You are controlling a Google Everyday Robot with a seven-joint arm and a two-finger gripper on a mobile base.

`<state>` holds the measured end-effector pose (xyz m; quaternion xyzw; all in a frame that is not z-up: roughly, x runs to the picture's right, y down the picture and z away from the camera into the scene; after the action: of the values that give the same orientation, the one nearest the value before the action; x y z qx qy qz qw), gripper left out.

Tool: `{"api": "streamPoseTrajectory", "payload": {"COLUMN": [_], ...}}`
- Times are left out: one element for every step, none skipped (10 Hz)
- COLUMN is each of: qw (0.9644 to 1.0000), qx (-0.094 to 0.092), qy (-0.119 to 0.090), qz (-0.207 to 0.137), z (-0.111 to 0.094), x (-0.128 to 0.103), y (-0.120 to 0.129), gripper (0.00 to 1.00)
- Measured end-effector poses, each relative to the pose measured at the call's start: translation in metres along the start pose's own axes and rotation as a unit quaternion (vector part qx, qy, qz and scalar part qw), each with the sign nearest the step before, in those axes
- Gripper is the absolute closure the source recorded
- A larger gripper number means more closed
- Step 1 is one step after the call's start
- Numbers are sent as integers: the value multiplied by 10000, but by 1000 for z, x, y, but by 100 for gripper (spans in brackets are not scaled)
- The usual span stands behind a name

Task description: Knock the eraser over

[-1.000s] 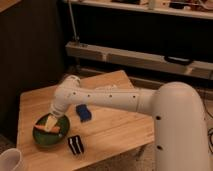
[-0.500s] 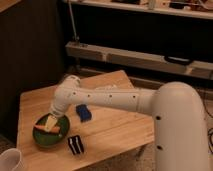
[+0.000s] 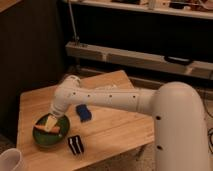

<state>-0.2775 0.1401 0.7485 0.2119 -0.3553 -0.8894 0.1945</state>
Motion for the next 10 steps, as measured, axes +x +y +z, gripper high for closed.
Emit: {"api": "streamPoseTrajectory", "payload": {"qw": [10000, 10000, 10000, 10000, 9999, 9997, 9990, 9982, 9970, 9965], "qx": [0, 0, -1, -3, 27, 30, 10, -40, -102, -123], "qy": [0, 0, 2, 6, 57, 131, 248, 344, 434, 468], "qz": [0, 0, 2, -16, -118, -216, -364, -495, -633, -682], "z": [0, 0, 0, -1, -3, -8, -18, -33, -57, -72], "x": [0, 0, 0, 2, 8, 16, 29, 42, 58, 66], "y": [0, 0, 0, 2, 8, 12, 16, 20, 25, 28], "gripper": [20, 20, 20, 20, 20, 20, 20, 20, 20, 20]}}
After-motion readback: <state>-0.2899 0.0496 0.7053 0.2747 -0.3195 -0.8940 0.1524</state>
